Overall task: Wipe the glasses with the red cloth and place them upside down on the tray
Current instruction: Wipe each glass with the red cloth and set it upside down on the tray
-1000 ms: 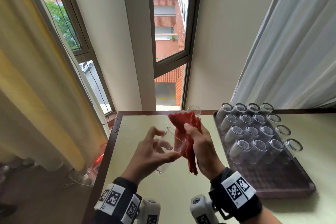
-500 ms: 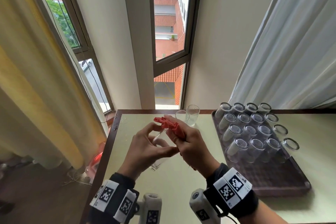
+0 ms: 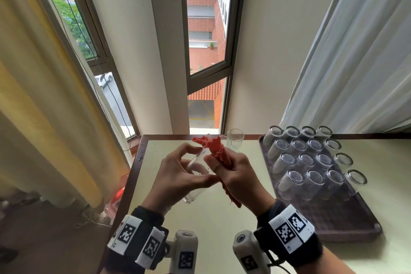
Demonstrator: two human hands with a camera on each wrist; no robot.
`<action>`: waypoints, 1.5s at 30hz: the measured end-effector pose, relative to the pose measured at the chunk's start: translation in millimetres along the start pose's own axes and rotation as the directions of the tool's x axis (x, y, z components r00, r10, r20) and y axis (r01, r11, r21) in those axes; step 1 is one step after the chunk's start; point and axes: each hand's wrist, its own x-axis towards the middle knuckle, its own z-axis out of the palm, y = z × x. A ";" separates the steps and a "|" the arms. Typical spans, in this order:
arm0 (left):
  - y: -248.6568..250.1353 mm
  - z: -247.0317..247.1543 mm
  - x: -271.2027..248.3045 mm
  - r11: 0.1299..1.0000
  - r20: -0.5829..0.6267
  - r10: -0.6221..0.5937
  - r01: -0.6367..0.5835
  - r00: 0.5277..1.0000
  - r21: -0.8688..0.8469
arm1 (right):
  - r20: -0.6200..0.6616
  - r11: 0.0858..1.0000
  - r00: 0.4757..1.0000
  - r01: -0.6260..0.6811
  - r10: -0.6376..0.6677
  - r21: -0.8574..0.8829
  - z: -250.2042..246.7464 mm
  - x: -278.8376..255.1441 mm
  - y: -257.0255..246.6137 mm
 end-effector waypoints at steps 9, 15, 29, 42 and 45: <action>-8.9 0.1 7.4 1.000 -0.053 -0.020 0.021 0.998 0.019 | -0.011 0.996 1.000 -0.008 0.007 -0.089 -6.0 10.4 2.7; -15.1 2.1 10.4 0.997 -0.087 -0.032 0.038 0.996 0.061 | -0.017 0.974 1.000 0.012 -0.016 -0.227 -16.1 16.3 12.5; -58.6 -22.1 -8.4 0.963 -0.175 -0.270 0.264 0.947 -0.059 | -0.188 0.837 0.821 -0.497 0.539 0.228 -10.7 -1.8 86.6; -63.7 -22.9 -20.6 0.943 -0.219 -0.331 0.316 0.918 -0.103 | 0.293 0.429 0.599 -0.094 0.745 -0.898 51.5 -91.0 198.2; -67.1 -21.5 -18.8 0.940 -0.164 -0.341 0.331 0.926 -0.084 | 0.314 0.429 0.540 -0.099 0.781 -0.898 53.0 -88.5 203.9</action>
